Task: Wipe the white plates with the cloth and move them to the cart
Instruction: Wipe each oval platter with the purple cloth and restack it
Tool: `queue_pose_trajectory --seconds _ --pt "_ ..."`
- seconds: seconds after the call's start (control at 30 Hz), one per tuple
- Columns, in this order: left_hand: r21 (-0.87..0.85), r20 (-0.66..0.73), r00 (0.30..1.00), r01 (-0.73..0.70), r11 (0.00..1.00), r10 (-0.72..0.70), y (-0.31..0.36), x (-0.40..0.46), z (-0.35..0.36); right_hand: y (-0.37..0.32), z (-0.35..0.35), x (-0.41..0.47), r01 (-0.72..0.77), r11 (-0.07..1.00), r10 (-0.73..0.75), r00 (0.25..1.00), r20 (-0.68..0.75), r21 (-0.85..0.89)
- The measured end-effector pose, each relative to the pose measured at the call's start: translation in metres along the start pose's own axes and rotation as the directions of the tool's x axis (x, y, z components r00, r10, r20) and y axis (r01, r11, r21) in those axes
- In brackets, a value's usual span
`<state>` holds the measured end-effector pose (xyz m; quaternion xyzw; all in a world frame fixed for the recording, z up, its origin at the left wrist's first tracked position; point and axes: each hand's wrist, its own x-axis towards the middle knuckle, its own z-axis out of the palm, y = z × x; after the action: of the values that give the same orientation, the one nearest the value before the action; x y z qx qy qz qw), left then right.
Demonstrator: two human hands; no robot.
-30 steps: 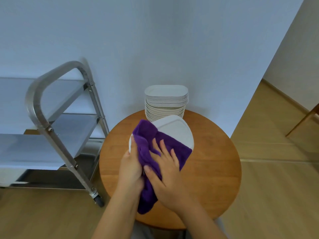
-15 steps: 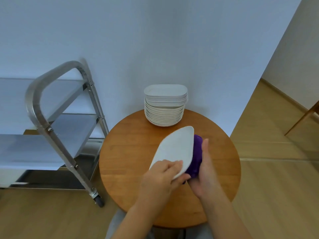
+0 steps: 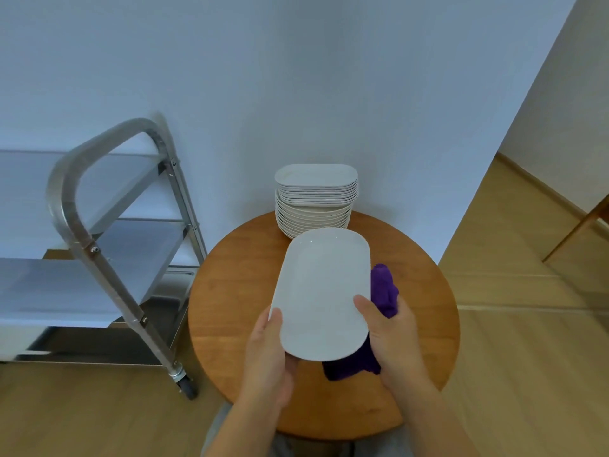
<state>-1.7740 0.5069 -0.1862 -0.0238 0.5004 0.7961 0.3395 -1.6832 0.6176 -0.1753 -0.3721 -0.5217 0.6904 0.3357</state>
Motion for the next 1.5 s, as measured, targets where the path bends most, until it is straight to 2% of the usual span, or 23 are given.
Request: queue_pose_trajectory --seconds 0.07,0.17,0.33,0.4,0.47,0.5,0.57,0.7,0.77,0.83,0.9,0.97,1.03,1.13,1.23,1.3,1.37,1.43,1.5 --pt "0.014 -0.007 0.997 -0.076 0.997 0.076 0.005 0.000 -0.005 -0.003 -0.003 0.001 0.095 0.989 -0.102 0.993 -0.052 -0.113" --pt "0.048 -0.021 0.991 -0.129 0.991 0.130 0.012 0.001 -0.010 -0.007 -0.005 0.006 0.191 0.966 -0.206 0.976 -0.068 -0.177" --pt "0.207 0.061 0.974 -0.226 0.952 0.218 0.010 -0.001 -0.016 -0.005 0.007 0.017 0.344 0.876 -0.340 0.938 0.074 -0.338" --pt "0.264 0.120 0.963 -0.266 0.927 0.242 0.007 -0.002 -0.015 0.000 0.018 0.025 0.345 0.774 -0.294 0.938 0.182 -0.531" --pt "0.292 0.187 0.944 -0.319 0.902 0.273 0.004 -0.001 -0.015 0.007 0.029 0.029 0.336 0.533 -0.206 0.942 0.266 -0.777" --pt "0.302 0.202 0.937 -0.335 0.893 0.284 0.004 0.001 -0.016 0.010 0.033 0.028 0.342 0.469 -0.184 0.939 0.289 -0.814" --pt "0.298 0.178 0.941 -0.330 0.896 0.287 0.005 0.007 -0.019 0.017 0.039 0.021 0.398 0.457 -0.147 0.916 0.373 -0.795" --pt "0.252 0.021 0.967 -0.250 0.935 0.253 0.001 0.025 -0.031 0.038 0.046 -0.002 0.558 0.436 -0.060 0.801 0.596 -0.706" --pt "0.218 -0.064 0.976 -0.188 0.958 0.206 -0.001 0.035 -0.036 0.046 0.048 -0.008 0.592 0.432 0.038 0.741 0.670 -0.680" --pt "0.153 -0.155 0.980 -0.102 0.983 0.125 -0.003 0.048 -0.040 0.048 0.047 -0.006 0.580 0.481 0.100 0.708 0.699 -0.657" --pt "0.092 -0.236 0.971 -0.026 0.995 0.047 -0.005 0.061 -0.042 0.044 0.044 0.002 0.444 0.630 0.097 0.769 0.632 -0.637" --pt "0.084 -0.296 0.954 -0.010 0.996 0.034 -0.006 0.074 -0.046 0.041 0.041 0.013 0.251 0.793 0.038 0.889 0.457 -0.555" --pt "0.103 -0.364 0.930 -0.011 0.995 0.048 -0.005 0.089 -0.054 0.041 0.037 0.024 0.089 0.910 0.012 0.971 0.240 -0.404" --pt "0.159 -0.442 0.894 0.000 0.987 0.072 -0.006 0.111 -0.071 0.042 0.032 0.040 -0.014 0.960 0.019 1.000 0.016 -0.279" --pt "0.283 -0.505 0.851 0.011 0.959 0.139 -0.009 0.125 -0.084 0.040 0.033 0.054 -0.053 0.985 0.042 0.997 -0.071 -0.167" --pt "0.513 -0.465 0.829 -0.034 0.858 0.311 -0.008 0.130 -0.090 0.039 0.036 0.064 -0.082 0.988 0.069 0.993 -0.099 -0.128" --pt "0.744 -0.334 0.819 -0.074 0.664 0.466 -0.006 0.136 -0.096 0.039 0.040 0.073 -0.101 0.988 0.087 0.989 -0.123 -0.116" --pt "0.882 -0.249 0.803 -0.043 0.470 0.541 -0.003 0.142 -0.101 0.040 0.047 0.080 -0.106 0.987 0.090 0.986 -0.137 -0.118" --pt "0.942 -0.234 0.787 0.038 0.333 0.571 -0.001 0.148 -0.105 0.041 0.054 0.087 -0.117 0.984 0.100 0.987 -0.127 -0.131"
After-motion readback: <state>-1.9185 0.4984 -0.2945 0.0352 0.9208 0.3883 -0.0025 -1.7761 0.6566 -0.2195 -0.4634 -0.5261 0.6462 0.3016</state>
